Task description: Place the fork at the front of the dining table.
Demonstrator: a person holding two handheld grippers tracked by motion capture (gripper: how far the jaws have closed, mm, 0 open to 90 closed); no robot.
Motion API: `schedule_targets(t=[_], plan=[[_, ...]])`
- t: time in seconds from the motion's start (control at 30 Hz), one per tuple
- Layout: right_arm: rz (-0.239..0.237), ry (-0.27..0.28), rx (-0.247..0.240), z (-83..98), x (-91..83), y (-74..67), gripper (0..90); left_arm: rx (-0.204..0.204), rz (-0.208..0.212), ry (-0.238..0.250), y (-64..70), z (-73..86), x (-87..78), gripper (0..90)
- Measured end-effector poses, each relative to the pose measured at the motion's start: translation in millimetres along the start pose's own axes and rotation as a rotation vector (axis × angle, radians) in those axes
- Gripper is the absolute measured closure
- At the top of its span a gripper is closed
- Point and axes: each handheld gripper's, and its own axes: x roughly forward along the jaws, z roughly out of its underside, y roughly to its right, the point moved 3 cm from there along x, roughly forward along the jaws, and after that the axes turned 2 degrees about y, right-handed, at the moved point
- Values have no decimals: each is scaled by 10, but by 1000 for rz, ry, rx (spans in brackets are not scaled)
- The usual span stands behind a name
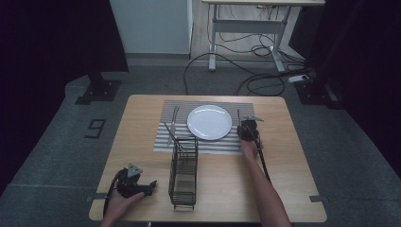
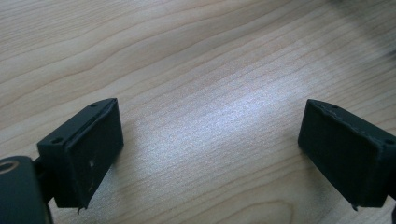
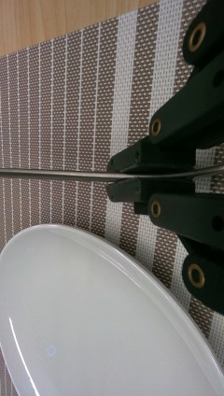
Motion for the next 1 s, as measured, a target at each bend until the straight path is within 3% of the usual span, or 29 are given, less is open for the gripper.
schedule_targets(t=[0.63, 0.7, 1.0], plan=[[5, -3, 0, -8, 9, -2, 841, 2, 2, 0, 0, 1, -1, 66], [-8, -5, -4, -9, 4, -11, 792, 2, 2, 0, 0, 1, -1, 66], [-2, -11, -14, -16, -79, 65, 763, 2, 2, 0, 0, 2, -1, 66]])
